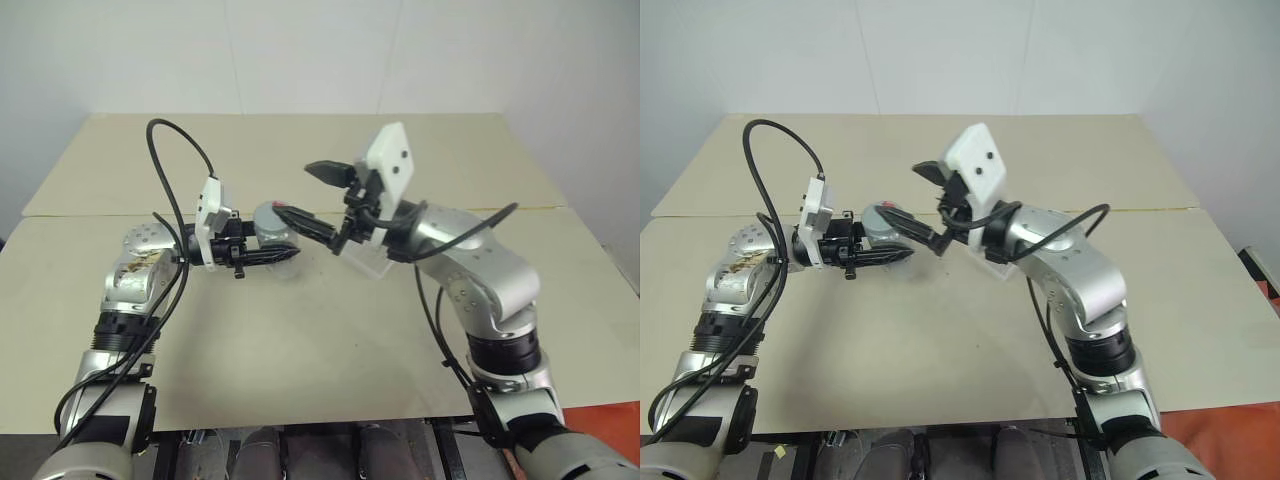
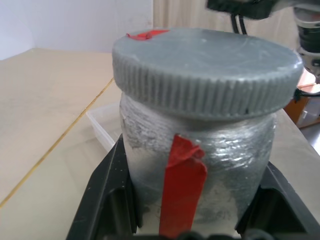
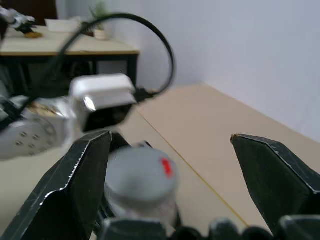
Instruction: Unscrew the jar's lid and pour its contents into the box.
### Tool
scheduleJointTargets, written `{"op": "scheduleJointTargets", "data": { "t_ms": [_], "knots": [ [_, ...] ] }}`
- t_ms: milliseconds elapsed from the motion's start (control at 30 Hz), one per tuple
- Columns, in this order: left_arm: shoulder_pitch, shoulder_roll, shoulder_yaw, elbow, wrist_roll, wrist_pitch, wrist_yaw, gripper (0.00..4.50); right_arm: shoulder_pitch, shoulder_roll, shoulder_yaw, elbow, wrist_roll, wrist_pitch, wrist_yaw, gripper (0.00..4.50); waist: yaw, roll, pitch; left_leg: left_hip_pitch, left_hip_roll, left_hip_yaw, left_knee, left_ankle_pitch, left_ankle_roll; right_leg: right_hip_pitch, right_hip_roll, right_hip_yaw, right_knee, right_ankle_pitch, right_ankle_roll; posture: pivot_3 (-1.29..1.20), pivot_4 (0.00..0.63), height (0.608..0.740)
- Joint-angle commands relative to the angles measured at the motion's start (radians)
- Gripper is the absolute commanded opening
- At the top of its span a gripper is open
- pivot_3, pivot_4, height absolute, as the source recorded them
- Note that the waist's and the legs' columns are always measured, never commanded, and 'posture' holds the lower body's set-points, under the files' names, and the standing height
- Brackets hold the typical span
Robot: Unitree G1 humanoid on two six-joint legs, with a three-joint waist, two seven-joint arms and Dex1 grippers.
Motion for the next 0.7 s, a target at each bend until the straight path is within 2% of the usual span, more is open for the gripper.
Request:
{"op": "scheduleJointTargets", "data": {
  "t_ms": [33,367,700],
  "knots": [
    [-0.026,0.003,0.006,-0.007,-0.002,-0.022,-0.015,1.93,-0.038,0.024,0.034,0.021,-0.048,-0.013,-0.032,4.44,0.000,0.000,0.000,0.000,0.000,0.000,0.000,0.000,-0.001,0.000,0.000,0.000,0.000,0.000,0.000,0.00,0.150,0.740],
    [-0.023,0.012,0.011,-0.009,-0.004,-0.016,-0.034,1.93,-0.052,0.050,0.075,0.063,-0.104,-0.016,-0.036,4.44,0.000,0.000,0.000,0.000,0.000,0.000,0.000,0.002,-0.004,0.000,0.000,0.000,0.000,0.000,0.000,0.00,0.150,0.740],
    [-0.022,0.016,0.014,-0.007,-0.005,-0.015,-0.043,1.93,-0.046,0.051,0.080,0.063,-0.091,0.007,0.013,4.44,0.001,0.000,0.000,0.000,0.000,0.000,0.000,0.002,-0.004,0.000,0.000,0.000,0.000,0.000,0.000,0.00,0.150,0.740]
  ]
}}
